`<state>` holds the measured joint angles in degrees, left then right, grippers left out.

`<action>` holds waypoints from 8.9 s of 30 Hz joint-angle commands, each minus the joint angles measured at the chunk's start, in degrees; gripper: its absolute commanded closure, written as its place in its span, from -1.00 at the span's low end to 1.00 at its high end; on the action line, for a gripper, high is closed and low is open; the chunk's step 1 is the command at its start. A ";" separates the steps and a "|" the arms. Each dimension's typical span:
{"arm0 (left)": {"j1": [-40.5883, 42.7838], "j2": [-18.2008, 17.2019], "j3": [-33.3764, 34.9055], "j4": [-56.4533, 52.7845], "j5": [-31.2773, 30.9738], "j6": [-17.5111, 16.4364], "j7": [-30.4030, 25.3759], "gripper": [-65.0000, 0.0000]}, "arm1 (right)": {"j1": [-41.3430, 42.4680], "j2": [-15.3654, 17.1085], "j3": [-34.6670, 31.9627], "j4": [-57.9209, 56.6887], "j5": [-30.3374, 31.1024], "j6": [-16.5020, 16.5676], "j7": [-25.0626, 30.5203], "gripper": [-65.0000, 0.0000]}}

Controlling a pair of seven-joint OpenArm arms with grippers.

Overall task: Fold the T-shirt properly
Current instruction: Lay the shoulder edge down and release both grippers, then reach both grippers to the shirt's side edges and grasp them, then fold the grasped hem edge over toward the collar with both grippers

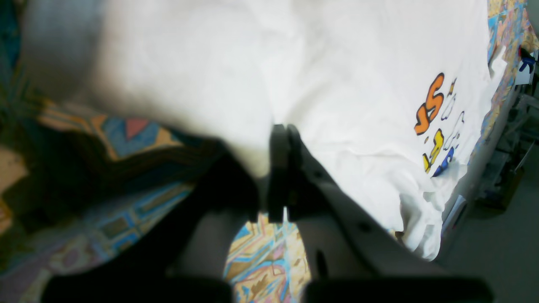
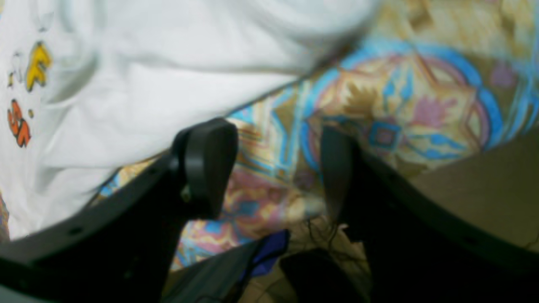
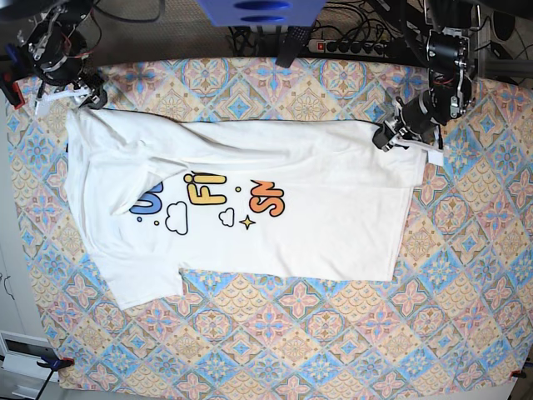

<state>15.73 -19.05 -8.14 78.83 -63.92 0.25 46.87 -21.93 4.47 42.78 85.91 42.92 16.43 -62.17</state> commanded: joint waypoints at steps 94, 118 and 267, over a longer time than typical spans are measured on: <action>-25.97 -3.94 4.14 -10.65 15.96 -0.12 4.25 -0.66 | -0.44 2.08 8.69 17.17 0.82 0.32 -2.14 0.05; -35.46 0.54 18.30 -29.20 19.39 -4.08 -5.51 0.19 | 4.75 3.40 5.08 16.64 0.82 0.32 -2.14 0.05; 6.82 -8.07 4.32 10.54 28.89 -4.69 -4.10 0.22 | 1.05 25.90 -24.81 0.46 -28.10 23.57 21.16 0.57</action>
<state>22.57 -26.39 -3.55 88.77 -35.66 -4.82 42.83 -21.30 28.88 17.30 85.36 14.17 40.27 -41.89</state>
